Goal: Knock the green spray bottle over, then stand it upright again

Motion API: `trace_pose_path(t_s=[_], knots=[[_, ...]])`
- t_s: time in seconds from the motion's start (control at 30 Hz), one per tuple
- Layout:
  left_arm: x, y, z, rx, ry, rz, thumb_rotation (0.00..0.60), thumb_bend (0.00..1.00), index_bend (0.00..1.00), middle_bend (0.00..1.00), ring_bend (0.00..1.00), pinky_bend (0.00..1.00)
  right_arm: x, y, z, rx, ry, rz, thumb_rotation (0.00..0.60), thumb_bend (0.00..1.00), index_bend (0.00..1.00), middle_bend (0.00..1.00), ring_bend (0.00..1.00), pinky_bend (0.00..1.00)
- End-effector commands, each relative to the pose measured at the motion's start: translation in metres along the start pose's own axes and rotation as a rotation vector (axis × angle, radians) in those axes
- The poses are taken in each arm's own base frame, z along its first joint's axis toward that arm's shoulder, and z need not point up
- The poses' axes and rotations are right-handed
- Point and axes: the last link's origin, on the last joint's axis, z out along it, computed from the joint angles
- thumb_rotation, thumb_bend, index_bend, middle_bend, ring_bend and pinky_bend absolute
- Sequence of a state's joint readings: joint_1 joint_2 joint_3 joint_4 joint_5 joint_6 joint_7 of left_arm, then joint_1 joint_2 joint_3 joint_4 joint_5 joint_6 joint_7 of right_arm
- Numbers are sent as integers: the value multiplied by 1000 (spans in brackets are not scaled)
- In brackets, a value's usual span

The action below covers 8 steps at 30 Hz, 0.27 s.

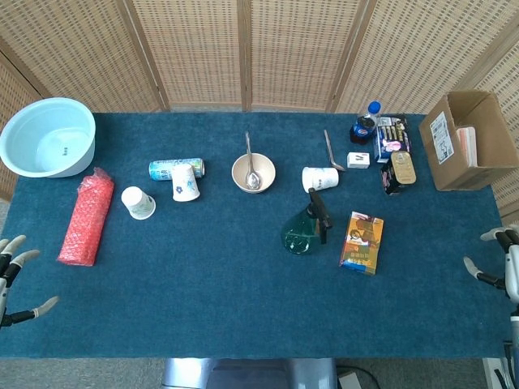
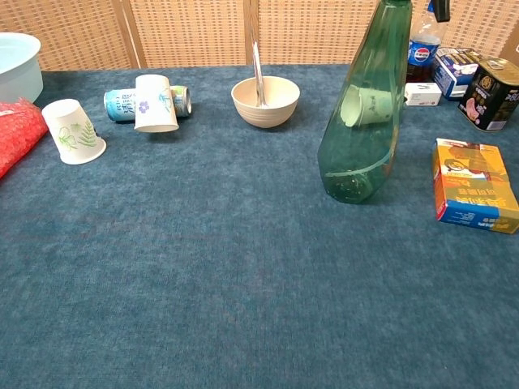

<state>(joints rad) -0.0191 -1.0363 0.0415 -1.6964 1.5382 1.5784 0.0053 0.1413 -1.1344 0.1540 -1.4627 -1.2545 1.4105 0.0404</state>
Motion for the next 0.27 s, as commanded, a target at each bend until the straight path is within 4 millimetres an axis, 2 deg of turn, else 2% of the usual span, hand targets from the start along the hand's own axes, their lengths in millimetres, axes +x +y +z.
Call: trace_pose_path(t_s=[0.03,0.27], knots=[[1,1,1,-4,1,-2,425,172,233,88,11,150,-1,0,-2,1,-8,5,484,274,385,340,185,364],[1,3,4,-16,-1,-9,423,172,232,81,11,154,-2,-2,-4,5,-15,24,490,273,386,340,184,364]])
